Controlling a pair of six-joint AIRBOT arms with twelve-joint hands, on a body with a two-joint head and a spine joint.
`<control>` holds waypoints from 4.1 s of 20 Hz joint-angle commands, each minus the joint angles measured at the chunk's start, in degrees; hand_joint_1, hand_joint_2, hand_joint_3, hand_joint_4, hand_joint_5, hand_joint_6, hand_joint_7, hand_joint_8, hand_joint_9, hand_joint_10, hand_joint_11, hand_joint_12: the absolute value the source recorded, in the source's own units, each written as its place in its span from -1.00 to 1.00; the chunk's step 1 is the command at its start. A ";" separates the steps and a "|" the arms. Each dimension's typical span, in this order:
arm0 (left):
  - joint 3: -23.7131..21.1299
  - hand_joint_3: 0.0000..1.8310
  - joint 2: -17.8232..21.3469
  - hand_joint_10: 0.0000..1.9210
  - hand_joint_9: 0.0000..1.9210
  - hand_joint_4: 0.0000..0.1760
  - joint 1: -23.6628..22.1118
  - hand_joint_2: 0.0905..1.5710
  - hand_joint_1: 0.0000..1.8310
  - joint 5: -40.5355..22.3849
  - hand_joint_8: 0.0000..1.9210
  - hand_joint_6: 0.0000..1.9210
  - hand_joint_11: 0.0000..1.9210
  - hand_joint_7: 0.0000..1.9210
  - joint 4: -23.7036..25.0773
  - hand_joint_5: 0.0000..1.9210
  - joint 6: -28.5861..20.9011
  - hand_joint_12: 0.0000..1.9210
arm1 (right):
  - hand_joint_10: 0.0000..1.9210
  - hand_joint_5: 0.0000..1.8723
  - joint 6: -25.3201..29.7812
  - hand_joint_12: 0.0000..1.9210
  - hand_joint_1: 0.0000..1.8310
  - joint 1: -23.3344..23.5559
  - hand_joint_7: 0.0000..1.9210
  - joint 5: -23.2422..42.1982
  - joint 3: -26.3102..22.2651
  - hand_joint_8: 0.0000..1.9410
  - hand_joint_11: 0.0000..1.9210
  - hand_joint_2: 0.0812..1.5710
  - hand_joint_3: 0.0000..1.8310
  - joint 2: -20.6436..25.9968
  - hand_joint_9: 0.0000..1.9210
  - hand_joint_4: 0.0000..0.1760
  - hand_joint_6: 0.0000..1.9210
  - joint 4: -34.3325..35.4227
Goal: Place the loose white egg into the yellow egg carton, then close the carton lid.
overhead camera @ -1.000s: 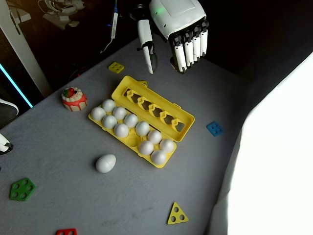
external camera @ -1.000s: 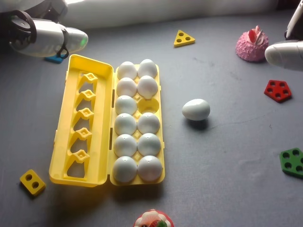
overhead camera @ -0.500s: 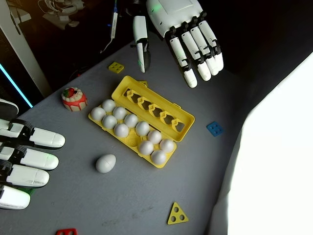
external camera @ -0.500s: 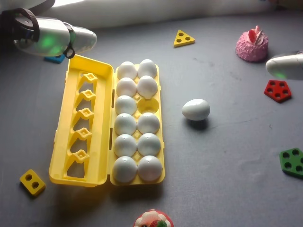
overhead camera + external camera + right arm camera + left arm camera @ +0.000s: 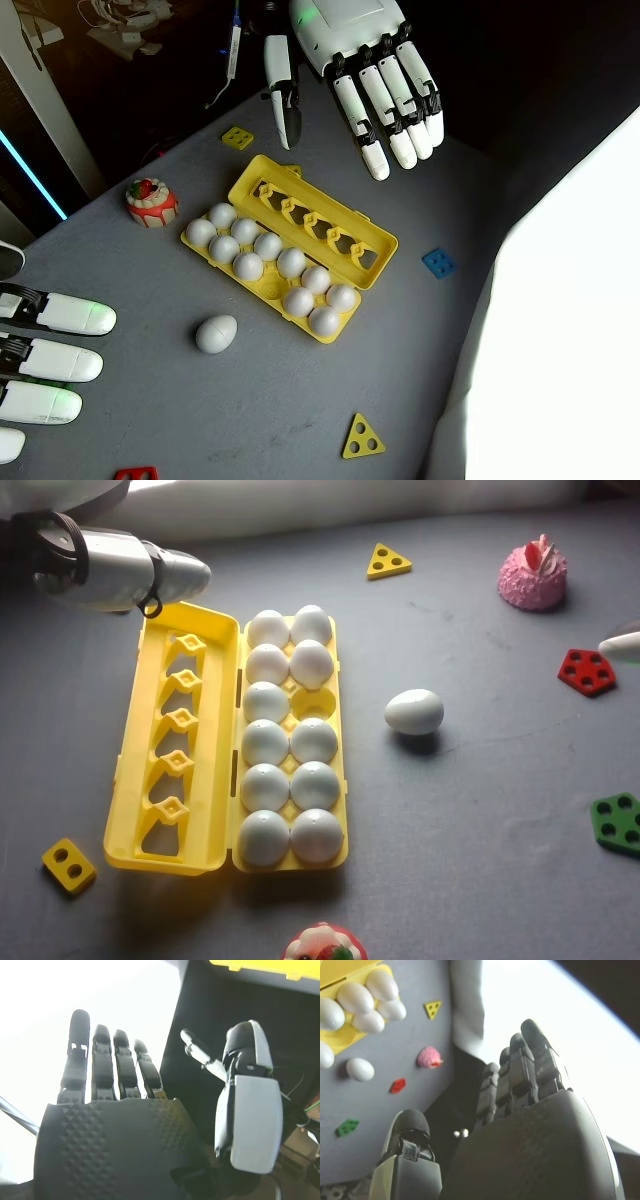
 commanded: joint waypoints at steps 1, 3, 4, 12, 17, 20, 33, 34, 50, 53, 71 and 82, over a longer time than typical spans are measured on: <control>0.05 -1.00 0.14 -0.99 -0.79 -0.53 -0.62 0.55 -0.83 1.47 -1.00 -1.00 -1.00 -0.83 1.66 -0.89 0.21 -0.15 | -0.97 -1.00 -0.02 0.35 0.09 1.19 -1.00 4.24 0.03 -1.00 -1.00 0.23 -0.99 0.17 -0.92 -0.91 -1.00 0.86; 0.18 -1.00 0.14 -0.98 -0.77 -0.60 -0.60 0.54 -0.77 1.81 -0.99 -0.99 -1.00 -0.81 1.67 -0.85 0.21 -0.11 | -0.96 -0.98 -0.02 0.29 0.28 2.24 -1.00 1.15 0.45 -1.00 -1.00 0.21 -1.00 -0.81 -0.89 -0.84 -0.99 3.83; 0.22 -1.00 0.14 -0.98 -0.75 -0.62 -0.52 0.53 -0.76 1.84 -0.99 -0.99 -1.00 -0.79 1.67 -0.83 0.21 -0.08 | -0.96 -0.99 -0.02 0.29 0.32 2.62 -1.00 -0.37 0.86 -1.00 -1.00 0.22 -1.00 -1.64 -0.90 -0.81 -1.00 5.96; 0.28 -1.00 0.09 -0.99 -0.75 -0.66 -0.27 0.54 -0.76 2.00 -1.00 -1.00 -1.00 -0.85 1.66 -0.85 0.21 -0.13 | -0.95 -0.81 -0.04 -0.01 0.28 0.56 -0.99 -1.06 8.53 -1.00 -1.00 0.29 -0.98 -13.61 -0.91 -1.00 -0.94 17.49; 0.00 -1.00 0.08 -1.00 -0.75 -0.62 -0.21 0.54 -0.76 2.27 -1.00 -1.00 -1.00 -0.86 1.66 -0.83 0.21 -0.14 | -0.94 -0.82 -2.48 0.15 0.29 -3.60 -0.90 3.70 15.19 -1.00 -1.00 0.30 -1.00 -22.97 -0.89 -1.00 0.01 19.33; -0.02 -1.00 0.08 -0.99 -0.75 -0.59 -0.21 0.54 -0.78 2.28 -1.00 -1.00 -1.00 -0.86 1.66 -0.83 0.21 -0.08 | -0.94 -0.92 -3.54 0.07 0.26 -4.04 -0.90 5.76 17.54 -1.00 -1.00 0.32 -0.99 -26.16 -0.89 -1.00 0.09 19.37; 0.13 -1.00 -0.20 -1.00 -0.79 -0.60 -0.07 0.59 -0.82 2.63 -1.00 -1.00 -1.00 -0.91 1.67 -0.89 0.21 -0.17 | -0.96 -0.90 -29.53 -0.77 0.15 -6.30 -0.99 13.31 22.63 -1.00 -1.00 0.34 -1.00 -38.62 -0.99 -1.00 -0.59 49.07; 0.13 -1.00 -0.22 -1.00 -0.79 -0.56 -0.04 0.58 -0.79 2.63 -1.00 -1.00 -1.00 -0.90 1.67 -0.90 0.21 -0.18 | -0.96 -0.89 -31.47 -0.65 0.15 -6.31 -0.98 13.39 22.68 -1.00 -1.00 0.33 -1.00 -39.10 -0.99 -1.00 -0.68 51.35; 0.24 -1.00 -0.34 -1.00 -0.74 -0.60 -0.09 0.56 -0.81 2.63 -1.00 -1.00 -1.00 -0.92 1.68 -0.86 0.21 -0.15 | -0.96 -0.87 -34.20 -1.00 0.16 -9.67 -0.97 12.96 23.04 -0.99 -1.00 0.35 -0.99 -41.27 -0.99 -1.00 0.01 52.85; 0.26 -1.00 -0.34 -1.00 -0.74 -0.61 -0.10 0.57 -0.83 2.63 -0.99 -1.00 -1.00 -0.89 1.68 -0.85 0.21 -0.13 | -0.99 -0.86 -34.17 -1.00 0.16 -9.65 -0.96 13.28 23.61 -0.99 -1.00 0.35 -1.00 -41.85 -0.98 -1.00 -0.01 52.70; 0.12 -1.00 -0.37 -1.00 -0.79 -0.61 -0.14 0.58 -0.82 2.65 -1.00 -1.00 -1.00 -0.94 1.68 -0.85 0.21 -0.31 | -0.97 -0.84 -34.15 -0.74 0.15 -11.89 -0.97 14.27 26.04 -1.00 -1.00 0.35 -1.00 -43.59 -0.97 -1.00 -0.11 51.37; 0.24 -1.00 -0.38 -0.99 -0.78 -0.53 0.16 0.59 -0.83 2.75 -0.99 -1.00 -1.00 -0.88 1.67 -0.89 0.21 -0.31 | -0.94 -0.62 -33.95 -0.55 0.16 -11.70 -0.91 14.26 26.08 -1.00 -1.00 0.32 -1.00 -43.80 -0.96 -1.00 -0.24 51.11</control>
